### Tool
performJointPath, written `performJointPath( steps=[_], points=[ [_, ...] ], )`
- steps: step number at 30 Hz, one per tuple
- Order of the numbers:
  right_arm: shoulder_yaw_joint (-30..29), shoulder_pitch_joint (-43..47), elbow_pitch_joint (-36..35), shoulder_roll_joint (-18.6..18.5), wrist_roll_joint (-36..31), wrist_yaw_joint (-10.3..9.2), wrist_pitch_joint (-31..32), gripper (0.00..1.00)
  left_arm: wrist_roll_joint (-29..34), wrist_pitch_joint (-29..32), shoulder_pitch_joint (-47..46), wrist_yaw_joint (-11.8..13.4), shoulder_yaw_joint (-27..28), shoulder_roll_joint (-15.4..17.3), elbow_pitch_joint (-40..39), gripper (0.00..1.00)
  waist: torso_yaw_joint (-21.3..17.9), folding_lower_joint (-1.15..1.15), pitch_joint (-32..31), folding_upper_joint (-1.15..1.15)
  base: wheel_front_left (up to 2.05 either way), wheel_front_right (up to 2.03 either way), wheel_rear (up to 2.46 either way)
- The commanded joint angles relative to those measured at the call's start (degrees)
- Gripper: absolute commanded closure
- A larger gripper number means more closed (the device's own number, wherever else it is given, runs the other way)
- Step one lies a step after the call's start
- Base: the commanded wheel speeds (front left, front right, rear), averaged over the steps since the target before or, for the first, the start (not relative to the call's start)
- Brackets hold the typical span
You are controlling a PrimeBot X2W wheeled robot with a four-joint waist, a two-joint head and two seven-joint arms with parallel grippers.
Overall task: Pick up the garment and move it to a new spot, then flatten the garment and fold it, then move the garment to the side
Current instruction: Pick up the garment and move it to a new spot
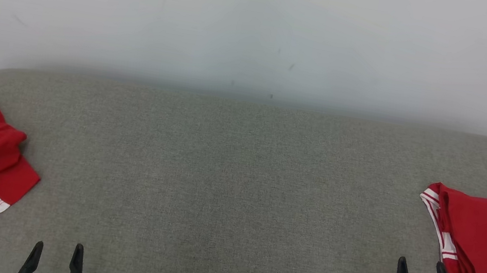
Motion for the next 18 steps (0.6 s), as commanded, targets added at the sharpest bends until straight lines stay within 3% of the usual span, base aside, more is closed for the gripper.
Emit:
performJointPath(
  steps=[1, 9, 18],
  points=[
    [0.2, 0.5, 0.0, 0.1, 0.4, -0.16, 0.0, 0.00, -0.1, -0.1, 0.3, -0.1, 0.3, -0.1, -0.3, 0.00, -0.1, 0.00, 0.1, 0.00, 0.00, 0.00, 0.00],
    [0.6, -0.1, 0.1, 0.1, 1.4, -0.16, -0.1, 0.00, -0.2, -0.1, 0.3, -0.1, 0.6, -0.1, -0.8, 0.00, 1.9, 0.00, 0.7, 0.00, 0.00, 0.00, 0.00],
    [0.6, 1.3, 1.0, 0.1, 1.7, -0.16, -0.5, 0.00, -0.2, -0.1, 1.7, 0.0, 0.5, 1.2, -0.6, 0.00, 12.8, 0.00, -0.1, 0.00, 0.00, 0.00, 0.00]
  ],
)
